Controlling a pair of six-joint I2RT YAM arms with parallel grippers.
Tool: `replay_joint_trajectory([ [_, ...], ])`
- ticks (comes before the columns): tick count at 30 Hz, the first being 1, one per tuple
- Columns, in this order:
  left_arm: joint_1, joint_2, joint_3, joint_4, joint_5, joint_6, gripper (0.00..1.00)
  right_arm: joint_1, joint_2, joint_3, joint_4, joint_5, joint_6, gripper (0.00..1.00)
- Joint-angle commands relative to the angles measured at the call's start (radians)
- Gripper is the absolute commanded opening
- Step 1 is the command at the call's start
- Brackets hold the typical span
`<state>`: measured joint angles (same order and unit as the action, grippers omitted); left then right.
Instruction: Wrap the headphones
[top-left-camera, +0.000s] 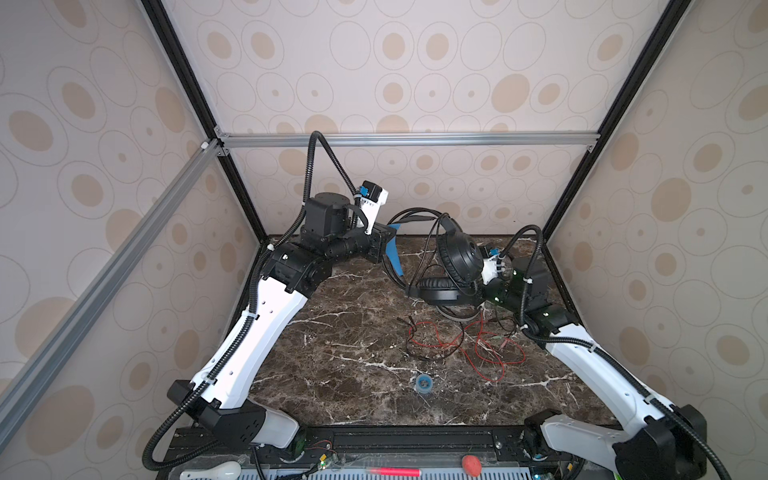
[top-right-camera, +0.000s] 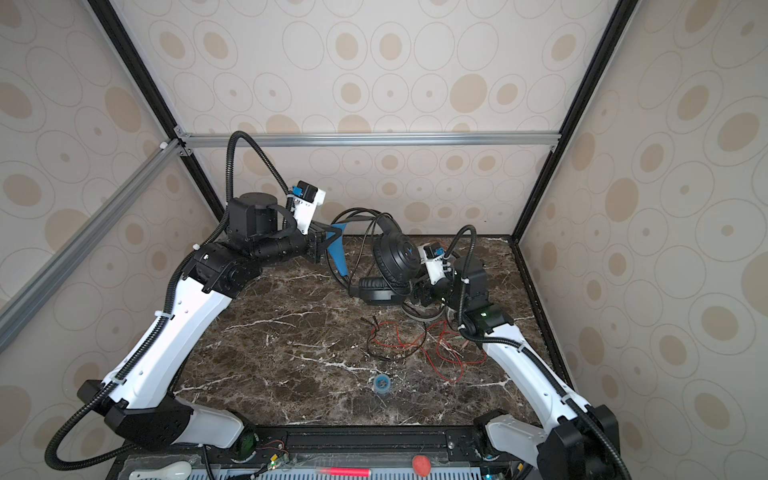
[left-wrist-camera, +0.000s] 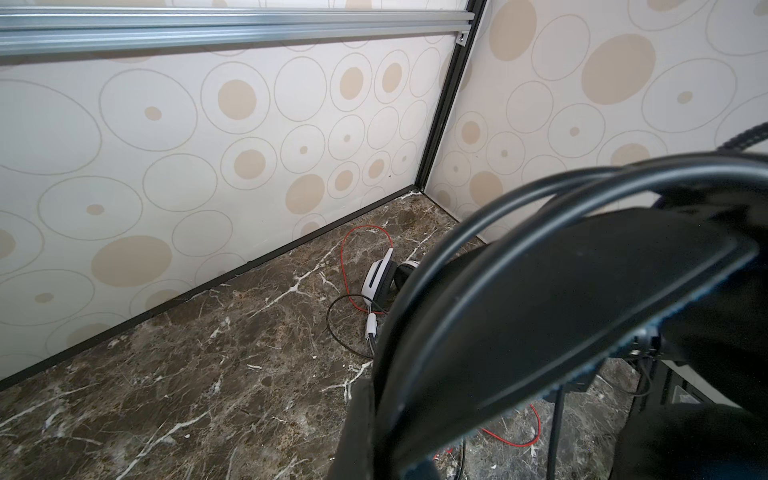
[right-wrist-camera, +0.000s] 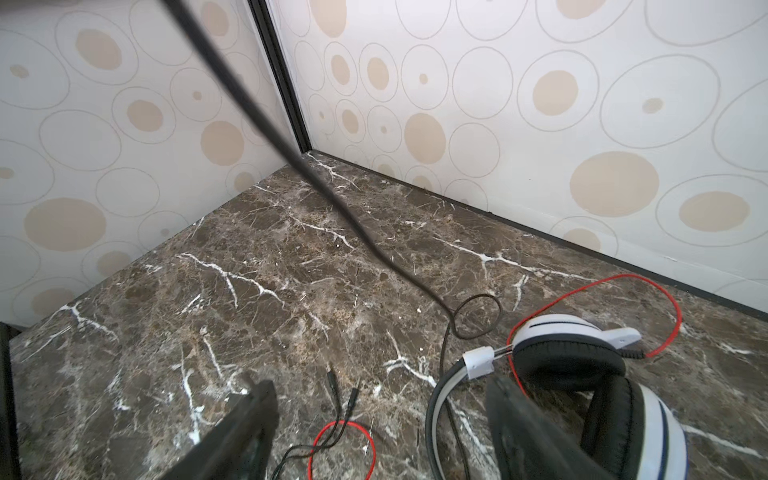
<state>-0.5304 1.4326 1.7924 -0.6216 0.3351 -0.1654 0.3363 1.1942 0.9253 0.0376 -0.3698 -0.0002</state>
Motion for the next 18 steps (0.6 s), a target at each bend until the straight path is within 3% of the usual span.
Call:
replay_joint_trajectory([
  [1, -0.005, -0.027, 0.064, 0.078, 0.042, -0.057, 0.00, -0.001, 0.078, 0.045, 0.124, -0.019, 0.022, 0.81],
  [14, -0.004, -0.048, 0.064, 0.117, 0.028, -0.096, 0.00, -0.002, 0.328, 0.173, 0.279, -0.089, 0.059, 0.76],
  [18, -0.004, -0.040, 0.076, 0.144, 0.032, -0.124, 0.00, 0.001, 0.390, 0.211, 0.283, -0.139, 0.074, 0.69],
])
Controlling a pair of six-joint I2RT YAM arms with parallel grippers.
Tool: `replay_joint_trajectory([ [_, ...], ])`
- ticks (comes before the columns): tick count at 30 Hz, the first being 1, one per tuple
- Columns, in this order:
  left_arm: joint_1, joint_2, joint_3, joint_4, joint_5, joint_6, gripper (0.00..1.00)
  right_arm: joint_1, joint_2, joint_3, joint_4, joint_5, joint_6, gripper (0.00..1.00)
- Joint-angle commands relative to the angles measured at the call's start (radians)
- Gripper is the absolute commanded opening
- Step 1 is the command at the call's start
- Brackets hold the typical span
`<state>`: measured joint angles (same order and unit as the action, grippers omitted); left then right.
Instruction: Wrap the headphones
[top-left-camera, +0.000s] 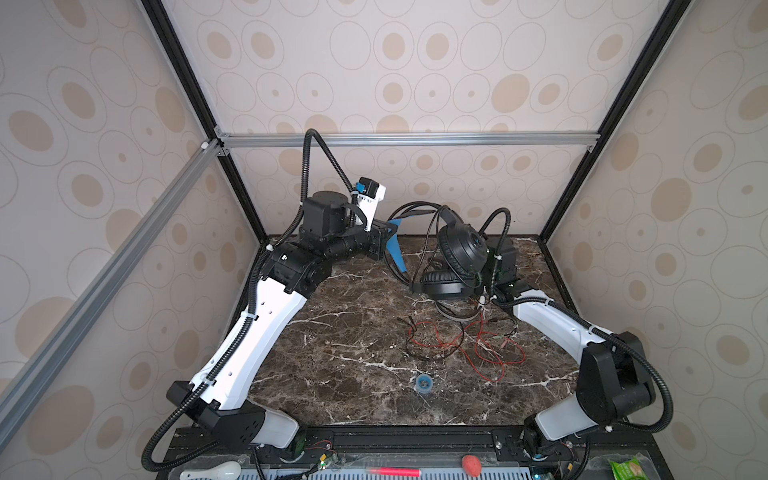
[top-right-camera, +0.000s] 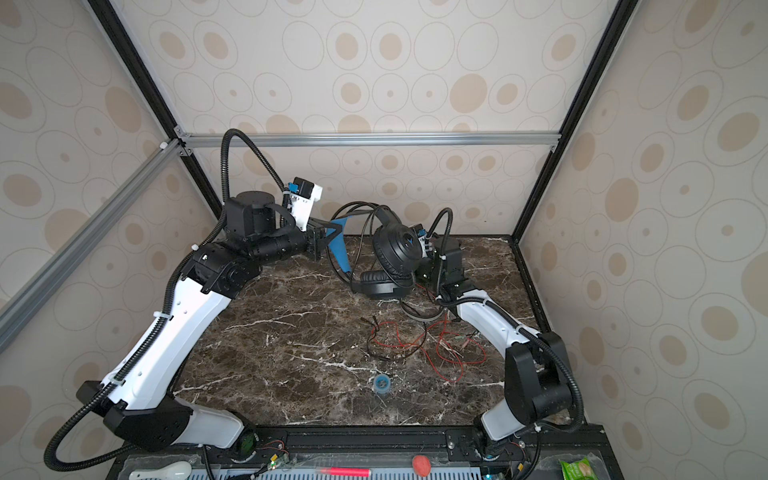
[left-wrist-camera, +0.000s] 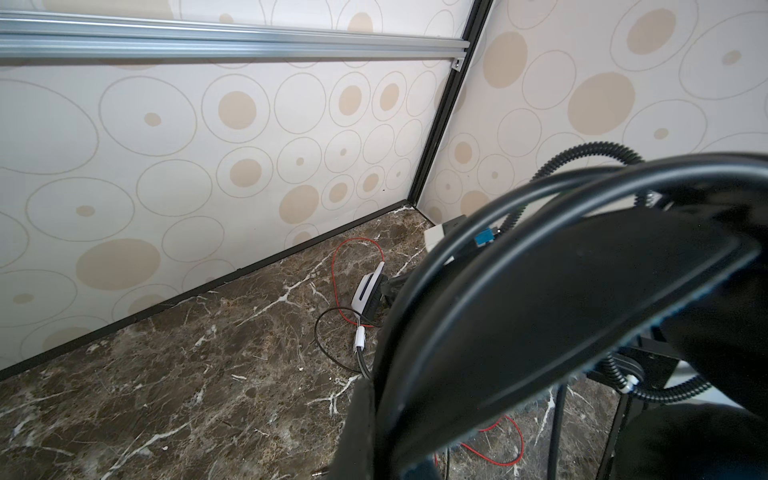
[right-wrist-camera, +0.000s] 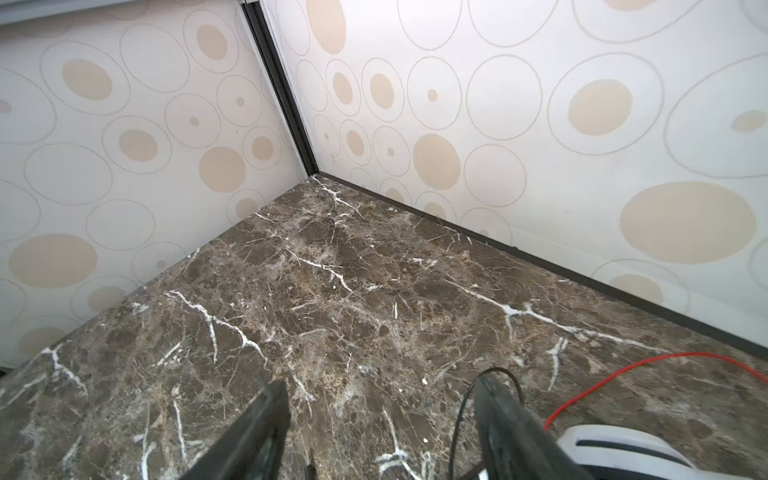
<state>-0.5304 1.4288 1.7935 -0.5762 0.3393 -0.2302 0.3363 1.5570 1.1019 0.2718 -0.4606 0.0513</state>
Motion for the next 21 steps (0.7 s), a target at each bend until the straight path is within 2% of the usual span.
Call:
replay_joint_trajectory([
  [1, -0.005, -0.034, 0.082, 0.103, 0.026, -0.065, 0.00, 0.001, 0.037, 0.028, 0.071, -0.043, 0.033, 0.68],
  [12, -0.001, -0.014, 0.121, 0.149, 0.036, -0.127, 0.00, 0.001, 0.145, -0.007, 0.223, -0.094, 0.144, 0.57],
  [21, -0.002, -0.025, 0.109, 0.156, 0.034, -0.148, 0.00, 0.001, 0.209, 0.026, 0.282, -0.099, 0.182, 0.59],
])
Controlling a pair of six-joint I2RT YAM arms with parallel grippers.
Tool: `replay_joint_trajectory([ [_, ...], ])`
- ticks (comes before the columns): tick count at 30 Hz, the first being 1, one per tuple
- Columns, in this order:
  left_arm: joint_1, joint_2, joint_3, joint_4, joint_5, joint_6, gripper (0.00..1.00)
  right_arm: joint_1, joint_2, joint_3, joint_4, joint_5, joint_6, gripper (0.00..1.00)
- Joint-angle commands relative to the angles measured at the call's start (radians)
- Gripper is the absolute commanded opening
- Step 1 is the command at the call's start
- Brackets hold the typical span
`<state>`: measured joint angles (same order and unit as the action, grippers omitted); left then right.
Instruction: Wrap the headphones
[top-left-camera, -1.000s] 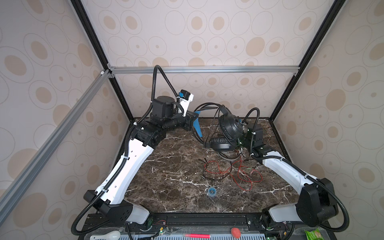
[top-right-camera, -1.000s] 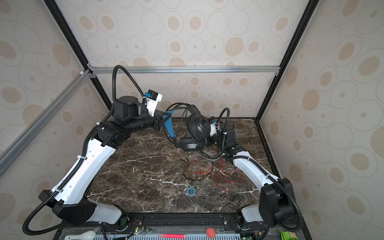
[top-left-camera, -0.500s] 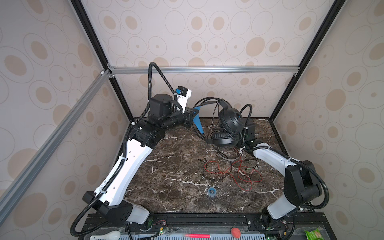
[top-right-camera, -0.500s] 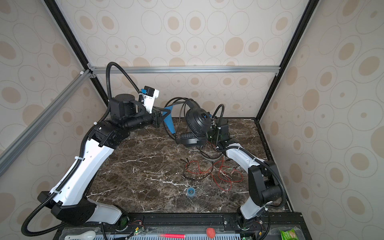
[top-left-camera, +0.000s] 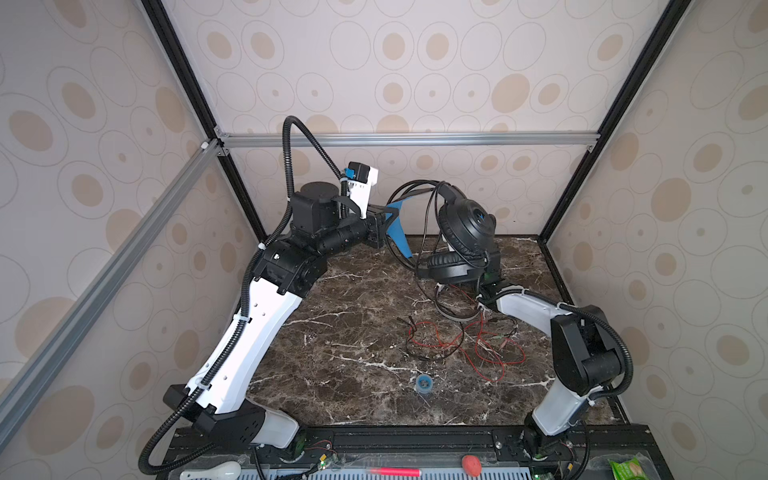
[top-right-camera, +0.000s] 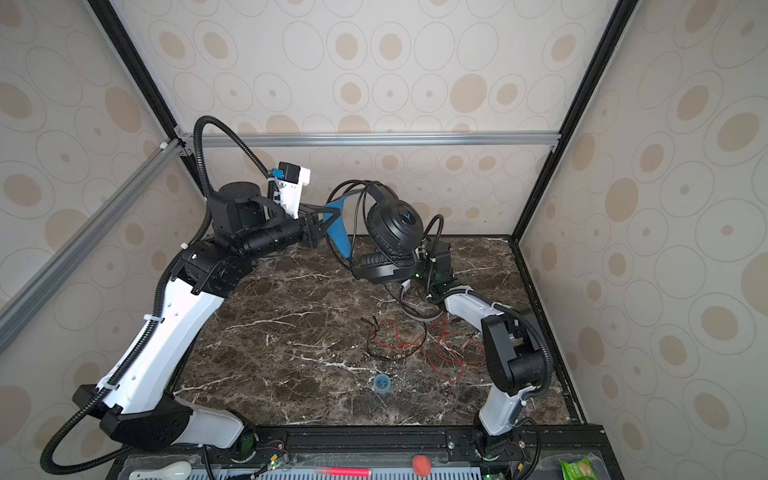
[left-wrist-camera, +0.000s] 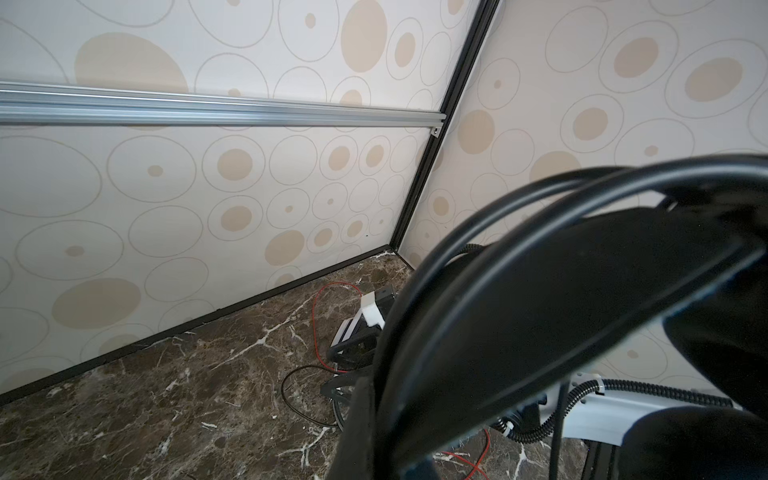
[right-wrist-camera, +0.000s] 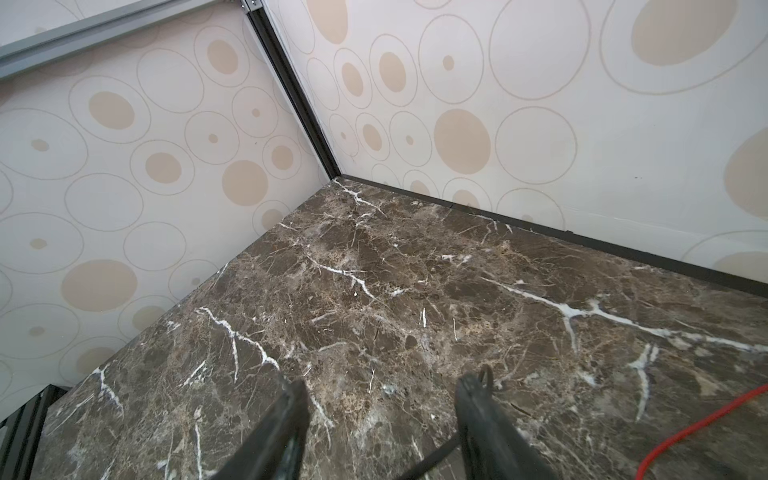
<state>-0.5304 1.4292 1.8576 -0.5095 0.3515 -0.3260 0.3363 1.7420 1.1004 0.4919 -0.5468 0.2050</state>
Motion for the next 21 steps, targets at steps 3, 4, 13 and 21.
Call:
replay_joint_trajectory([
  [3, -0.002, -0.032, 0.029, 0.094, 0.020, -0.065, 0.00, 0.001, 0.039, 0.046, 0.076, -0.010, 0.032, 0.58],
  [4, -0.002, -0.030, 0.029, 0.093, 0.020, -0.068, 0.00, 0.001, 0.042, 0.053, 0.070, -0.008, 0.025, 0.57],
  [13, -0.001, -0.038, 0.002, 0.113, 0.001, -0.102, 0.00, 0.001, 0.043, 0.090, -0.021, -0.051, -0.069, 0.10],
  [21, 0.010, -0.052, -0.024, 0.193, -0.072, -0.155, 0.00, 0.001, -0.036, 0.025, -0.079, -0.067, -0.072, 0.00],
])
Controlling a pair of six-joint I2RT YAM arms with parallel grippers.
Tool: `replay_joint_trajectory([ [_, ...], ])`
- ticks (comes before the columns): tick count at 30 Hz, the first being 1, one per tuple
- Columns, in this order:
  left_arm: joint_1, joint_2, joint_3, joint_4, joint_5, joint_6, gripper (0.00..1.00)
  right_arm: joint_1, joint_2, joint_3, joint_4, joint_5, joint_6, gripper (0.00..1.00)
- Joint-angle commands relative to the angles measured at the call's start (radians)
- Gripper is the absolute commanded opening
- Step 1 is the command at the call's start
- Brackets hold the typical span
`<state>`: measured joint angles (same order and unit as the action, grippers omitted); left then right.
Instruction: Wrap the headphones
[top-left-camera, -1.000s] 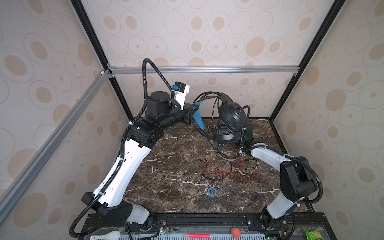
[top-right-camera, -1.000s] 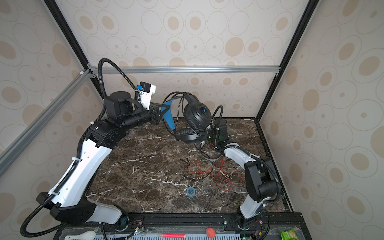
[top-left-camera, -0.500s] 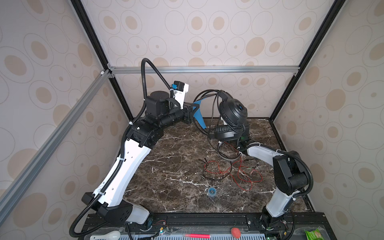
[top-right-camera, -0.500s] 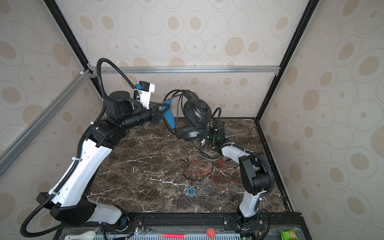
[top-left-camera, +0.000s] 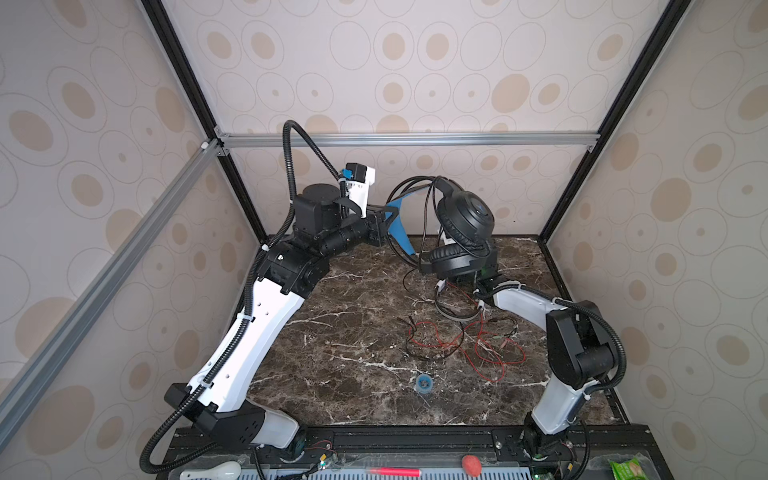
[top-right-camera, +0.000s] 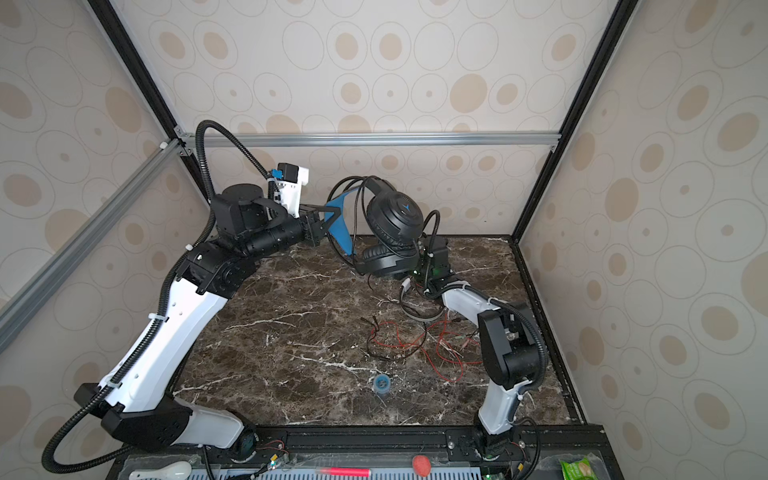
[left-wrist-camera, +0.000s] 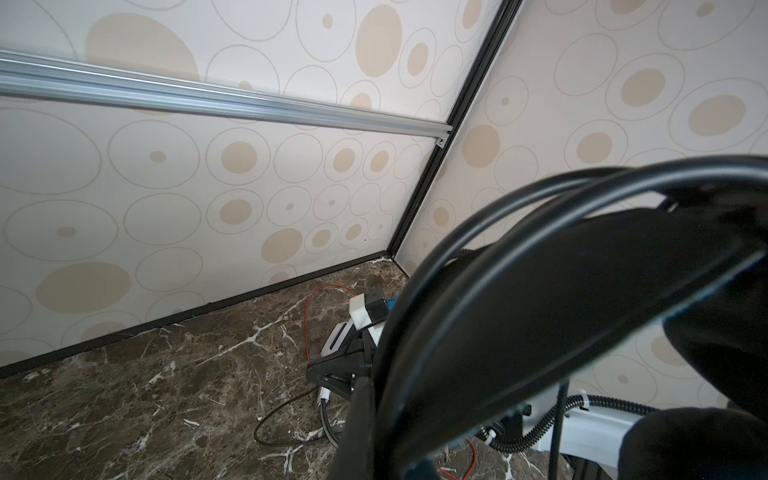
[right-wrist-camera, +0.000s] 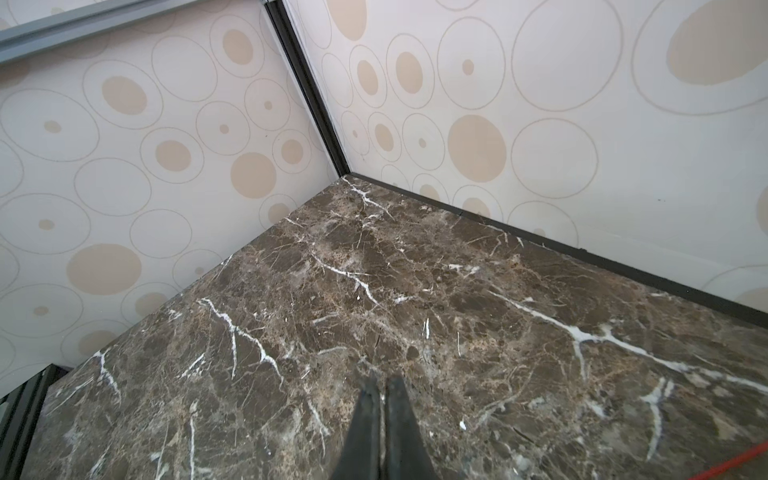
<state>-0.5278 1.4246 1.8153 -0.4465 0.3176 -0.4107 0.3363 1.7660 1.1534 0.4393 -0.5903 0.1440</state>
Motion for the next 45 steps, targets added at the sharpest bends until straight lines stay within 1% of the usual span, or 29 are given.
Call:
replay_joint_trajectory([
  [1, 0.011, -0.044, 0.021, 0.140, -0.057, -0.085, 0.00, 0.004, -0.078, -0.045, -0.041, -0.022, -0.016, 0.00],
  [4, 0.019, -0.029, 0.037, 0.174, -0.090, -0.147, 0.00, 0.021, -0.127, -0.089, -0.099, 0.009, -0.044, 0.00],
  [9, 0.044, 0.016, 0.046, 0.200, -0.152, -0.231, 0.00, 0.081, -0.191, -0.132, -0.237, 0.103, -0.111, 0.00],
  [14, 0.056, 0.020, -0.057, 0.334, -0.196, -0.319, 0.00, 0.127, -0.256, -0.189, -0.282, 0.186, -0.105, 0.00],
  [19, 0.061, 0.044, -0.107, 0.366, -0.283, -0.349, 0.00, 0.164, -0.333, -0.217, -0.373, 0.246, -0.138, 0.00],
  [22, 0.062, 0.074, -0.124, 0.383, -0.318, -0.363, 0.00, 0.199, -0.376, -0.226, -0.447, 0.303, -0.171, 0.00],
  [29, 0.062, 0.125, -0.141, 0.351, -0.454, -0.281, 0.00, 0.263, -0.456, -0.208, -0.597, 0.376, -0.215, 0.00],
  [34, 0.062, 0.149, -0.164, 0.321, -0.551, -0.226, 0.00, 0.329, -0.487, -0.155, -0.718, 0.438, -0.273, 0.00],
  [38, 0.062, 0.170, -0.166, 0.281, -0.620, -0.183, 0.00, 0.388, -0.509, -0.092, -0.852, 0.501, -0.339, 0.00],
  [42, 0.059, 0.193, -0.164, 0.240, -0.658, -0.138, 0.00, 0.433, -0.534, -0.029, -0.976, 0.541, -0.420, 0.00],
  [45, 0.052, 0.210, -0.163, 0.194, -0.698, -0.093, 0.00, 0.443, -0.530, 0.040, -1.059, 0.570, -0.481, 0.00],
])
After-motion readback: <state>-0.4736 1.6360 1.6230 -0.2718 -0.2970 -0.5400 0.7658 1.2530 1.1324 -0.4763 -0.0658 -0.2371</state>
